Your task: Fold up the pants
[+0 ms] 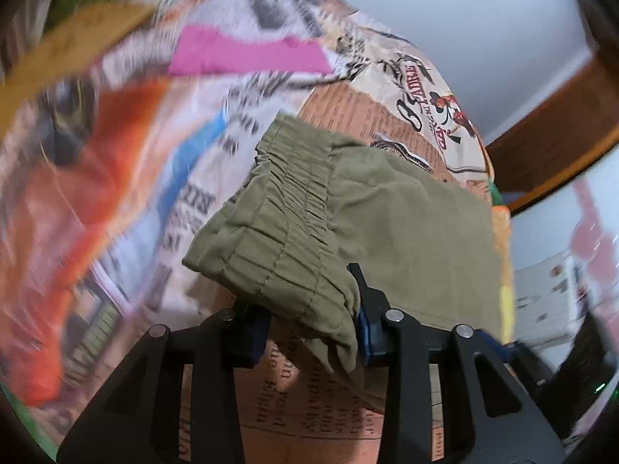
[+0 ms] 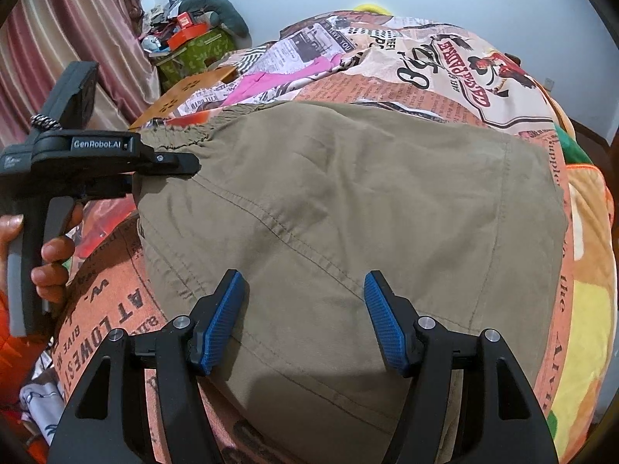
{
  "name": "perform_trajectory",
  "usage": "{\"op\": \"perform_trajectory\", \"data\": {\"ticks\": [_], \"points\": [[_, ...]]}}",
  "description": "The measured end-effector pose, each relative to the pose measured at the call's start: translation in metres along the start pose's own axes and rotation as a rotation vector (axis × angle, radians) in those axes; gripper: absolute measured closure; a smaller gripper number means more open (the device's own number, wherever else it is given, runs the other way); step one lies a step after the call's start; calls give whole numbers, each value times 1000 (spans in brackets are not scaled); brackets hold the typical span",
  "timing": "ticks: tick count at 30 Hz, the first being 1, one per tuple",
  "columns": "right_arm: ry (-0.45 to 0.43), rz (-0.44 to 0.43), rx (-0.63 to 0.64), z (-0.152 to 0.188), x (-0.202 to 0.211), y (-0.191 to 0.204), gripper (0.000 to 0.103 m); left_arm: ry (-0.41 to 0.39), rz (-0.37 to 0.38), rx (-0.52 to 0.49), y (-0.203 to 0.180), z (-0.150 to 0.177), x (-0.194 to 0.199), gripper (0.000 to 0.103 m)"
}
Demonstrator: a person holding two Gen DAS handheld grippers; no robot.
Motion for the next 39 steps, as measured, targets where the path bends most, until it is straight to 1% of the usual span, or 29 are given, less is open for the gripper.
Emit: {"op": "perform_trajectory", "data": {"ticks": [4,5,8,10,13,14,15,16,17,19,21,24,29,32,34,39], "points": [[-1,6,-25,6,9,-6,42,-51,-76,-104,-5,-2,14,68],[-3,5,-34,7,12,-8,42,-66,-104,-135,-3,-1,19,68],[-12,14,-57,15,22,-15,42,-80,-161,-191,3,4,31,68],[-22,28,-74,21,30,-21,42,-86,-184,-207,9,8,39,68],[-30,86,-107,31,39,-37,42,-120,-263,-226,24,12,58,68],[-30,92,-127,35,41,-42,42,-133,-285,-228,30,13,64,68],[-34,79,-156,40,44,-47,42,-136,-290,-223,33,14,69,68],[-41,56,-186,43,47,-49,39,-138,-300,-221,35,15,72,68],[-41,62,-217,46,50,-54,39,-145,-319,-225,36,15,76,68],[-38,109,-231,52,54,-61,39,-165,-337,-246,32,14,84,69],[-44,115,-239,55,57,-65,39,-197,-345,-275,21,9,93,69],[-33,109,-250,60,55,-65,39,-251,-338,-325,-4,-3,105,69],[-39,105,-246,59,54,-63,39,-306,-272,-406,-55,-20,116,69],[-42,93,-253,61,54,-64,39,-313,-219,-453,-87,-24,115,70],[-45,92,-253,62,54,-64,39,-310,-187,-488,-110,-25,110,73],[-50,83,-251,61,53,-64,39,-286,-120,-570,-159,-18,95,73]]}}
Point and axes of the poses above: each gripper's, at about its wrist camera, not at the fingertips, and x roughly against the way its jaws point, y to its left, z to its underside, the point moved 10 cm from there along -x, roughly the way its jaws point, and after that the axes turned 4 degrees about z, right-handed, at the moved point
